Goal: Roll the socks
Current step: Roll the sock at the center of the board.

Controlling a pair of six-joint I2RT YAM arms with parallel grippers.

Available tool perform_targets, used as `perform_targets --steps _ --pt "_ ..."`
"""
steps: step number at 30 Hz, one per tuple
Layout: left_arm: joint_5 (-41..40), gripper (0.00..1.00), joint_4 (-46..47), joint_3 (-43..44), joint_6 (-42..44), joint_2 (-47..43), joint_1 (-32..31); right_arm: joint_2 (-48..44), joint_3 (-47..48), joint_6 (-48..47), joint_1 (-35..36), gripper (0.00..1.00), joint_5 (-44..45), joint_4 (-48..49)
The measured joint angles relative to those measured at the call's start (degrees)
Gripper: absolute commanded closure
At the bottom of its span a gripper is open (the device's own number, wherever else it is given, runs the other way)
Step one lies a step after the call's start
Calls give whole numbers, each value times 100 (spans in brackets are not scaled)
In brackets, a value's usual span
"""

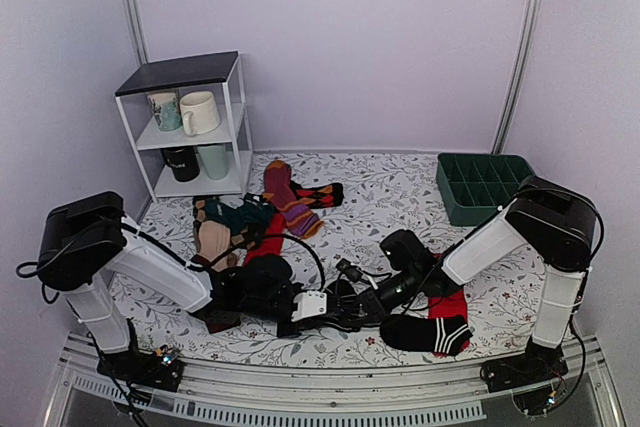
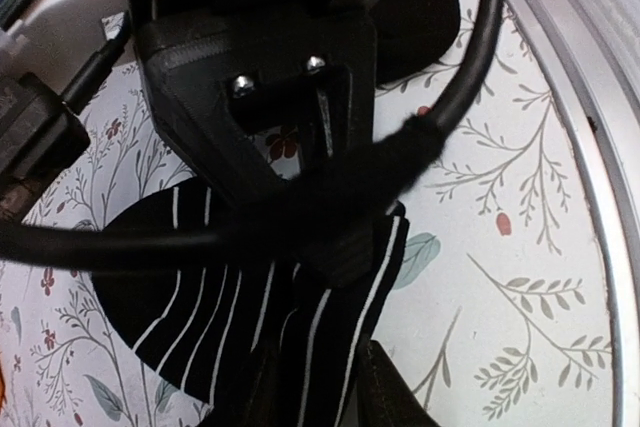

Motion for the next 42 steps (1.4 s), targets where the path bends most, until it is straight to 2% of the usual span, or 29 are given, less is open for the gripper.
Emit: perform_targets --steps 5,7,9,18,22,29,32,35,38,42 --pt "2 77 -59 101 9 177 -7 9 22 4 -22 92 -33 -57" --pt "0 86 -76 122 7 188 -7 11 37 2 -22 91 -44 -85" --pt "4 100 -118 151 -4 195 -9 11 39 2 -22 89 -46 -98" --pt "160 100 -236 205 -208 168 -9 -74 4 9 -28 73 -63 -101" --pt "509 100 -205 116 -544 125 24 -490 -435 7 22 61 398 358" --pt "1460 100 -223 184 -1075 284 240 -1600 -1469 -361 72 54 1563 1071" --pt "1864 100 -291 284 -1196 396 387 -2223 -1786 -857 420 51 2168 1401" --pt "2218 100 -369 385 -1285 505 533 -2796 -2009 -1611 1158 50 2879 1617" --pt "2507 100 -481 507 -1335 619 638 -2874 -1989 -2199 1698 50 3403 1617" --pt "2726 100 -544 573 -1370 684 699 -2583 -1928 -2671 2074 50 4059 1521"
